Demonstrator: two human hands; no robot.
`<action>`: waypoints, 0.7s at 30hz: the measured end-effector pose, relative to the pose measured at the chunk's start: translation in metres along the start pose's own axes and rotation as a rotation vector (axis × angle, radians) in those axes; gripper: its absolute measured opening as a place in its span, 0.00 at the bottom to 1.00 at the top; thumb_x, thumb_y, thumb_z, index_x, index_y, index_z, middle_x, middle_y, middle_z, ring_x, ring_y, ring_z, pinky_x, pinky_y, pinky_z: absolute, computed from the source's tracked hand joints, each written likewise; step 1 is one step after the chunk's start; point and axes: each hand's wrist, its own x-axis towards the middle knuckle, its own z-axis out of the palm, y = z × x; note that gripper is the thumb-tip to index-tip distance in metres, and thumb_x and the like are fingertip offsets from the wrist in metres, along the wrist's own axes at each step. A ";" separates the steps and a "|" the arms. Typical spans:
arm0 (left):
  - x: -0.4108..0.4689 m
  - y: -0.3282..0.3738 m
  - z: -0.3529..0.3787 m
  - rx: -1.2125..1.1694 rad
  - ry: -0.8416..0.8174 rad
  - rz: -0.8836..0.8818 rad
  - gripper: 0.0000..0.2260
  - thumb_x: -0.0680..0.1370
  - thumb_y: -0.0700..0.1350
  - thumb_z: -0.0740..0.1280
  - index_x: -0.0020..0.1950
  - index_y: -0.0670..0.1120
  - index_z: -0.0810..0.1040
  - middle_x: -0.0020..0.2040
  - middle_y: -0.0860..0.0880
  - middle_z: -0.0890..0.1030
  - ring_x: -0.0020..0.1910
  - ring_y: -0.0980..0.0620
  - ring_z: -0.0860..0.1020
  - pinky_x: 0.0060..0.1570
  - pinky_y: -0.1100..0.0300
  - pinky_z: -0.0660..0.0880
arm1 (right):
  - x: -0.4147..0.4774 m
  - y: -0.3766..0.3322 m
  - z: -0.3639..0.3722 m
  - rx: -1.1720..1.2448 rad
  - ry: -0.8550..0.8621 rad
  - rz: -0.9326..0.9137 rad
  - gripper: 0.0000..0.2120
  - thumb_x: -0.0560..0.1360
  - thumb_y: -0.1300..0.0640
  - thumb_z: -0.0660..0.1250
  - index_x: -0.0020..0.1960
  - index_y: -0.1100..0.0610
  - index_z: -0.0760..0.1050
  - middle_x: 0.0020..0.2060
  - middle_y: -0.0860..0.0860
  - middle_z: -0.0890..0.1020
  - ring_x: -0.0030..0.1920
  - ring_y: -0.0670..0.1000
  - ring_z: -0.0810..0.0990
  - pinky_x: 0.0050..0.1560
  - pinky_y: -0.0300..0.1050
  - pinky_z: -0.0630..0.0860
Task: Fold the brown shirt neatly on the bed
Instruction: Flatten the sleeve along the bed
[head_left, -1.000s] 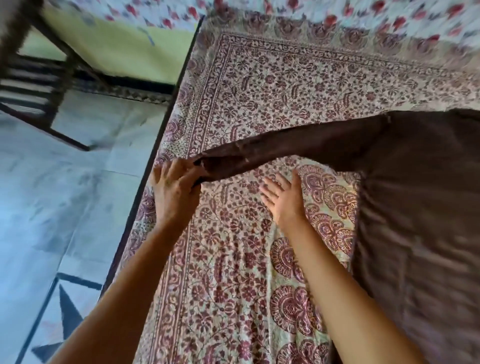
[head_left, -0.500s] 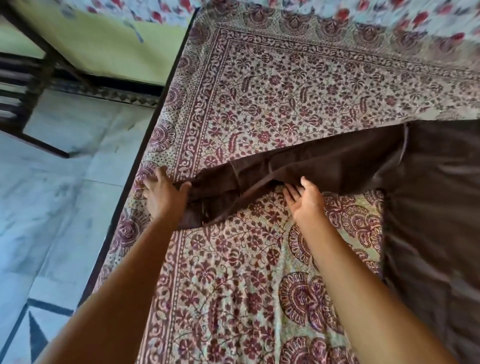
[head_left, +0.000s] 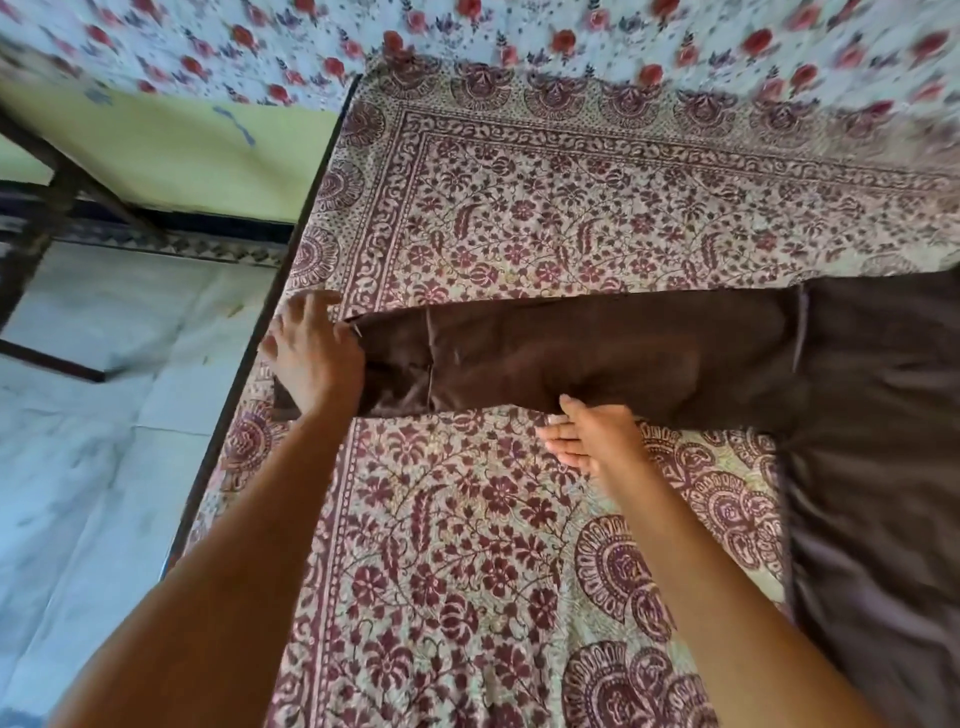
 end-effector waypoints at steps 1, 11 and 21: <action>-0.009 0.008 0.010 0.031 -0.049 0.111 0.14 0.76 0.42 0.63 0.61 0.50 0.74 0.65 0.47 0.71 0.64 0.48 0.67 0.64 0.50 0.57 | 0.003 0.004 -0.004 -0.029 0.012 -0.024 0.15 0.79 0.55 0.61 0.46 0.67 0.76 0.31 0.52 0.84 0.29 0.47 0.81 0.32 0.37 0.75; 0.006 0.044 0.057 0.164 -0.314 0.462 0.14 0.78 0.55 0.61 0.61 0.51 0.75 0.60 0.47 0.77 0.62 0.44 0.69 0.64 0.45 0.57 | 0.009 0.011 -0.012 0.131 -0.096 -0.048 0.17 0.78 0.56 0.62 0.53 0.71 0.75 0.39 0.56 0.82 0.28 0.46 0.80 0.28 0.34 0.76; -0.003 0.059 0.064 0.161 -0.107 0.473 0.14 0.77 0.43 0.60 0.62 0.48 0.73 0.64 0.44 0.72 0.64 0.43 0.67 0.66 0.46 0.57 | 0.010 -0.012 -0.019 -0.161 -0.310 0.019 0.19 0.78 0.48 0.60 0.50 0.64 0.78 0.46 0.58 0.84 0.38 0.50 0.82 0.40 0.39 0.78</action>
